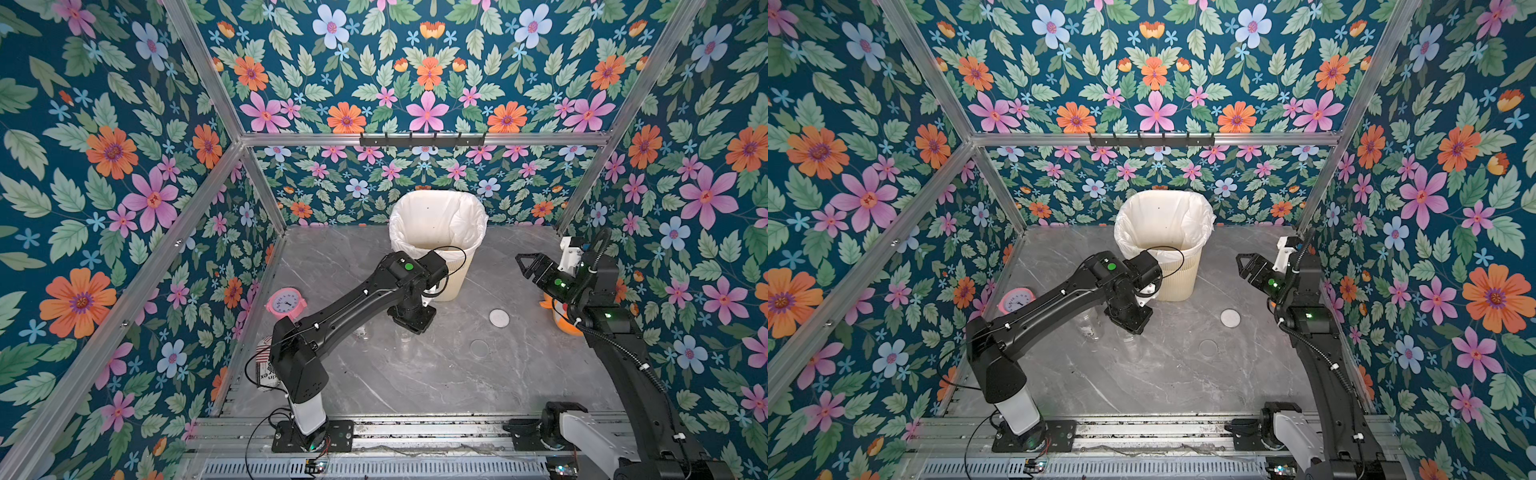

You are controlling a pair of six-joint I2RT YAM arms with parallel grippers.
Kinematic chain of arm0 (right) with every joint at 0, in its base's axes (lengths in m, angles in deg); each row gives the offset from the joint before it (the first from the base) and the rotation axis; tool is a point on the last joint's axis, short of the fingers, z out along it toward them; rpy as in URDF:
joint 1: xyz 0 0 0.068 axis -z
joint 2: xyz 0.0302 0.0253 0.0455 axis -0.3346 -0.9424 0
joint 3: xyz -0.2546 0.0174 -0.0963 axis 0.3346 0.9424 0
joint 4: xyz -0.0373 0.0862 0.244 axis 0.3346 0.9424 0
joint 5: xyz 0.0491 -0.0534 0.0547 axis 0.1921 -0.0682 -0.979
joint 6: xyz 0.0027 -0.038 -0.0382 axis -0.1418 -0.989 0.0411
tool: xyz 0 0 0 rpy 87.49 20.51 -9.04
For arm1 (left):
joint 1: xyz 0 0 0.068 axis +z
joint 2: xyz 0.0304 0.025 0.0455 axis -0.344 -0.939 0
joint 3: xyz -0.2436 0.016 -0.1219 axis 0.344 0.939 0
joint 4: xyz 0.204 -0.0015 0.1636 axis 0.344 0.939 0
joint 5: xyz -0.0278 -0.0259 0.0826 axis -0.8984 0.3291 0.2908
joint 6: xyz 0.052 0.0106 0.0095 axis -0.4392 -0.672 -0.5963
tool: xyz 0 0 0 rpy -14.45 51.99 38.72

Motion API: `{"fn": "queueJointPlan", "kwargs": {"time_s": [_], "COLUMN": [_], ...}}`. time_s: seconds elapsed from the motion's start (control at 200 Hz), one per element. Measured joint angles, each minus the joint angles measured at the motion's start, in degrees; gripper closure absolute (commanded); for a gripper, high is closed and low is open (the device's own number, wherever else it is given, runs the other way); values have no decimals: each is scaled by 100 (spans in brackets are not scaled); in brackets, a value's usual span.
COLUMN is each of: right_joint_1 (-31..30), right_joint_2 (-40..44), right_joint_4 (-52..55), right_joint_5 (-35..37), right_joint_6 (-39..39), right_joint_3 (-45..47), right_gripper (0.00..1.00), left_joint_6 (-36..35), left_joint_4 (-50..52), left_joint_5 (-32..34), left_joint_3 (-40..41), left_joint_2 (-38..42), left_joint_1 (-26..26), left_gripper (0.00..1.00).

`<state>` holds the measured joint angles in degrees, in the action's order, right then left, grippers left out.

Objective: Empty the moldy dried flower tea in the jars
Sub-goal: Place the jar at the center of the board, then reset both arms

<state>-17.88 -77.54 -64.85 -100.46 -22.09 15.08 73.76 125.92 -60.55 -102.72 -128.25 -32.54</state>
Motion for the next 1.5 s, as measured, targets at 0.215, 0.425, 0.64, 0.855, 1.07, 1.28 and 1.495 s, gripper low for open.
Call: {"fn": "queueJointPlan", "kwargs": {"time_s": [0.215, 0.425, 0.64, 0.855, 1.07, 1.28, 1.495], "right_joint_1": [0, 0, 0, -26, -63, -146, -151], "right_joint_2": [-22, -33, -55, 35, 127, -181, -450], "right_joint_4": [-28, -17, 87, 221, -319, -1320, -2409], "right_joint_5": [-15, -15, 52, 581, 1237, 1676, 1950], "right_joint_6": [0, -2, -197, -903, -1628, -2153, -2531], "right_joint_3": [-15, -46, -74, 315, 1233, 1987, 2538], "right_gripper": [15, 15, 15, 12, 11, 9, 6], "left_joint_6": [-4, -2, 55, 127, -251, -544, -697], "left_joint_4": [122, 155, -264, -2033, -4487, -6398, -9051], "left_joint_5": [17, 22, 533, 1261, 2214, 2590, 3018], "left_joint_3": [-396, -1062, -1102, 1084, 3333, 5401, 7495], "left_joint_2": [9, 166, 719, 2293, 3936, 4360, 4223], "left_joint_1": [2, 7, 378, 1604, 2533, 3829, 4629], "left_gripper": [64, 61, 48, 31, 14, 1, 1]}}
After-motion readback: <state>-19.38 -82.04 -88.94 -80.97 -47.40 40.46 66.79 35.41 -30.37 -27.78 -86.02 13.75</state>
